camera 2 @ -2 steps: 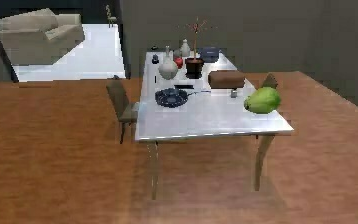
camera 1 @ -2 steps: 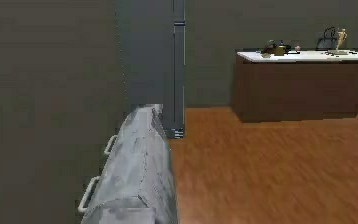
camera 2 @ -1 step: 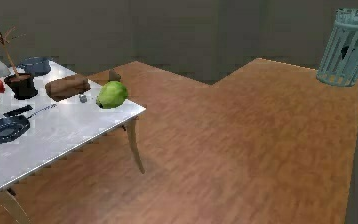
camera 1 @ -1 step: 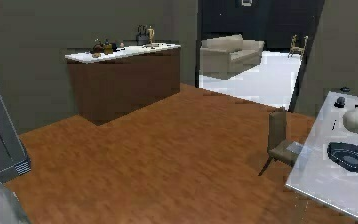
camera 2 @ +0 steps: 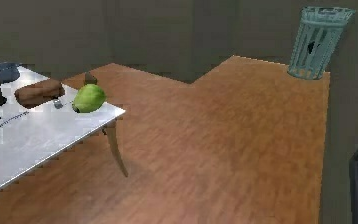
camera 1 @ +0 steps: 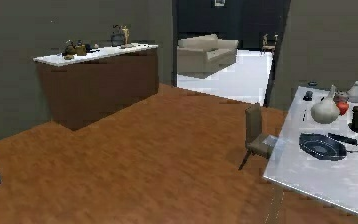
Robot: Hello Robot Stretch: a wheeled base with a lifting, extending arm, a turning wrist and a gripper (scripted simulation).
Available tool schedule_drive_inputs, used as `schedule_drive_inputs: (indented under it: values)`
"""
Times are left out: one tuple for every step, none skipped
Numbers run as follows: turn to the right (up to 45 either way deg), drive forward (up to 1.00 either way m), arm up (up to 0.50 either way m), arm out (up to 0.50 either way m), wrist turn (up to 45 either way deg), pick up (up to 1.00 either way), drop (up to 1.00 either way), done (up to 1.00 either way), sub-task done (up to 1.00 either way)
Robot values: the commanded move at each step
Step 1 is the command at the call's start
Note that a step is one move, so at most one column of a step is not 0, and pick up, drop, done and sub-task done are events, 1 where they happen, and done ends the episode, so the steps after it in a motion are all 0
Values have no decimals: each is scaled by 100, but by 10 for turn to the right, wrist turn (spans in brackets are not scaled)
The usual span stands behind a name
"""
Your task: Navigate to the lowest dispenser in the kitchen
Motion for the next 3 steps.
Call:
schedule_drive_inputs:
  values:
    - [0, 50, 0, 0, 0, 0, 0, 0, 0]
    - [-420, 0, 0, 0, 0, 0, 0, 0, 0]
    - [0, 100, 0, 0, 0, 0, 0, 0, 0]
